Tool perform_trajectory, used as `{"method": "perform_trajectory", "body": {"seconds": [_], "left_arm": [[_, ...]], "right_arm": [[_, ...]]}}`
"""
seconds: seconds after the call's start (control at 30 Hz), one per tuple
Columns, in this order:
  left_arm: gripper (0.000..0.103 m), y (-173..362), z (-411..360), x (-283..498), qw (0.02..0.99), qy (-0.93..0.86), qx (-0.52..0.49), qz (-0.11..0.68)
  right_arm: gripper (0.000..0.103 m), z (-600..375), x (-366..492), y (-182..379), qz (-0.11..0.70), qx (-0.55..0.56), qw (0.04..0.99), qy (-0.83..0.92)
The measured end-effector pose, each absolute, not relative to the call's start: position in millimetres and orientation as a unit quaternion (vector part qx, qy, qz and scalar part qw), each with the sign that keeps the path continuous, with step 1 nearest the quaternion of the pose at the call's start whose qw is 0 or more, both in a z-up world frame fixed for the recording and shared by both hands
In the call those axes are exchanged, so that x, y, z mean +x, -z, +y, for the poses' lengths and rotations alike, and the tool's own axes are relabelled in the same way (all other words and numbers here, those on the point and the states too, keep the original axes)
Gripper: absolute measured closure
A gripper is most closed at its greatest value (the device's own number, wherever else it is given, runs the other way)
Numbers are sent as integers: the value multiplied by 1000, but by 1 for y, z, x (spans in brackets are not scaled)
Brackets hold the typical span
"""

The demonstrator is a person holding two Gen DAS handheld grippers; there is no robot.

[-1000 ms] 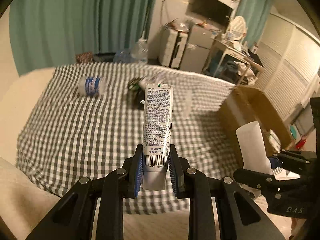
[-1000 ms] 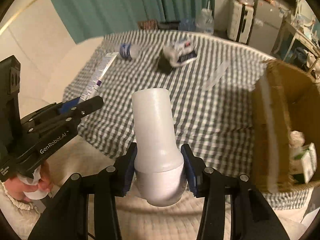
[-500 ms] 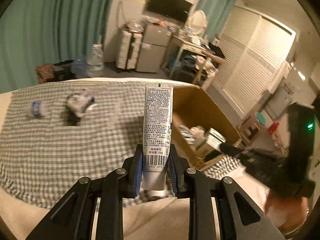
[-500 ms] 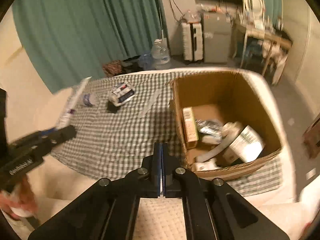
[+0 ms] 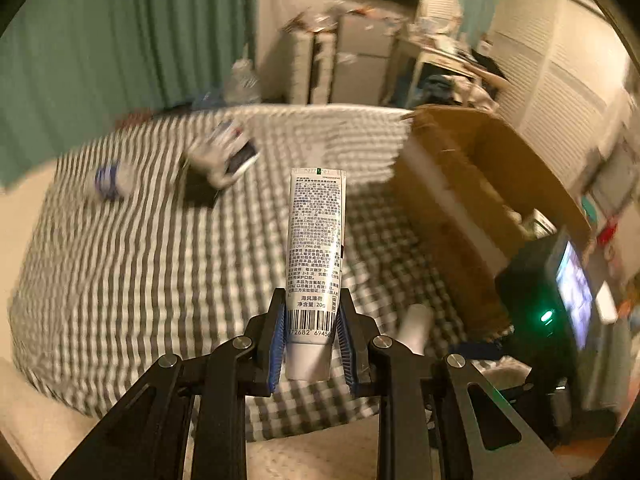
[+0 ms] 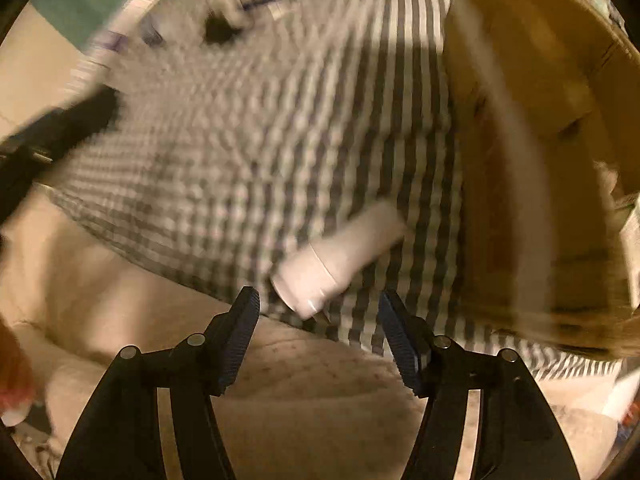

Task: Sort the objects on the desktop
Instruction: 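Carry the tube and plug over the cardboard box and release both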

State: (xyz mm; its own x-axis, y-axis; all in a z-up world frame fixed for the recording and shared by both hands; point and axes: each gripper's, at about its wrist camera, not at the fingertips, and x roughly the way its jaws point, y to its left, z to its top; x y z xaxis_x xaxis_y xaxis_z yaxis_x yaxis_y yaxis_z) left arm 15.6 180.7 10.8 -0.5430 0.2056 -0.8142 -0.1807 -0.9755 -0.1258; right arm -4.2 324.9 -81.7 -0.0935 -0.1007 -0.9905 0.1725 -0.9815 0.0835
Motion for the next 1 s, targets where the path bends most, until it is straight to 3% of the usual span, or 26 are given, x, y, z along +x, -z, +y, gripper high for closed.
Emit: {"method": "perform_trajectory", "body": {"seconds": [0.13,0.27,0.33,0.47,0.7,1.0], "left_arm": [[80,-1,150,8,107,-873,-470,-71],[80,1,133,10,106,-875,-463,-87],[80,1,124,10,103,-875,-463,-94],[80,-3,106,15,86,-876,-463,-101],[80,-27,92,34,71,-883,-453,-100],[80,-89,179,55,157,-886,-431,-64]], "right_arm": [[41,321,-17,114,29,699,90,709],[40,329,-43,129,-61,708,106,695],[49,331,-55,137,-88,710,95,693],[51,320,-57,137,-50,695,80,713],[51,338,-10,46,-77,575,106,808],[50,402,55,-67,-77,473,68,875]]}}
